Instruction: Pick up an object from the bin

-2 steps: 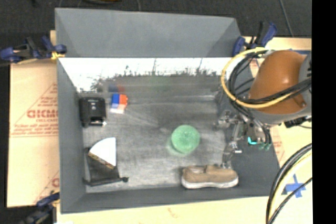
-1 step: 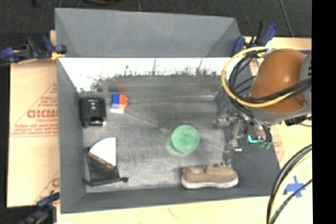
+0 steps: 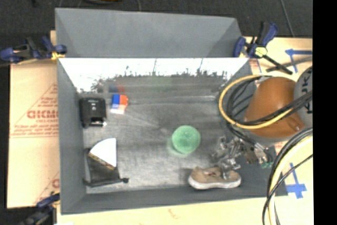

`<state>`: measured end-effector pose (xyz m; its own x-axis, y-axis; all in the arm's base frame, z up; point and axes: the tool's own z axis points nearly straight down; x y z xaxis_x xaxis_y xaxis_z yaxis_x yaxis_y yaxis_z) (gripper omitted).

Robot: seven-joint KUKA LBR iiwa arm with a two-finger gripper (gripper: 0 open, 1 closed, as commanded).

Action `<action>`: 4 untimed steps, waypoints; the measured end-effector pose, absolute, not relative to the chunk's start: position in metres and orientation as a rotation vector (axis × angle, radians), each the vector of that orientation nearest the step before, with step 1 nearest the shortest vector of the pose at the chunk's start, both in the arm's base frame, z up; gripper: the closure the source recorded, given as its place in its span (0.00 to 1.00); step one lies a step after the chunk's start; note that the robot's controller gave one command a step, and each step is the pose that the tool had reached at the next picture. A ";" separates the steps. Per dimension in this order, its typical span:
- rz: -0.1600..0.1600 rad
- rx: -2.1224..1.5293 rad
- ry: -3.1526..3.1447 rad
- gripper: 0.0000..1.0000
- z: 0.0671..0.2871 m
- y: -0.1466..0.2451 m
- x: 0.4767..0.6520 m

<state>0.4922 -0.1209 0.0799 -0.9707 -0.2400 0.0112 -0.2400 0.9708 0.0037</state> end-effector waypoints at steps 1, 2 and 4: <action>-0.003 0.379 -3.106 1.00 0.080 -0.121 0.492; -0.002 0.448 -3.107 1.00 0.127 -0.126 0.492; 0.001 0.728 -3.061 1.00 0.264 -0.135 0.560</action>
Offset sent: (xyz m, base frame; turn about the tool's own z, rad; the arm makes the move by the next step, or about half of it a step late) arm 0.0021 -0.0152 0.1433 -0.1199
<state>0.5596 -0.1345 0.2642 -0.8928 -0.4504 -0.0048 -0.4504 0.8928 -0.0017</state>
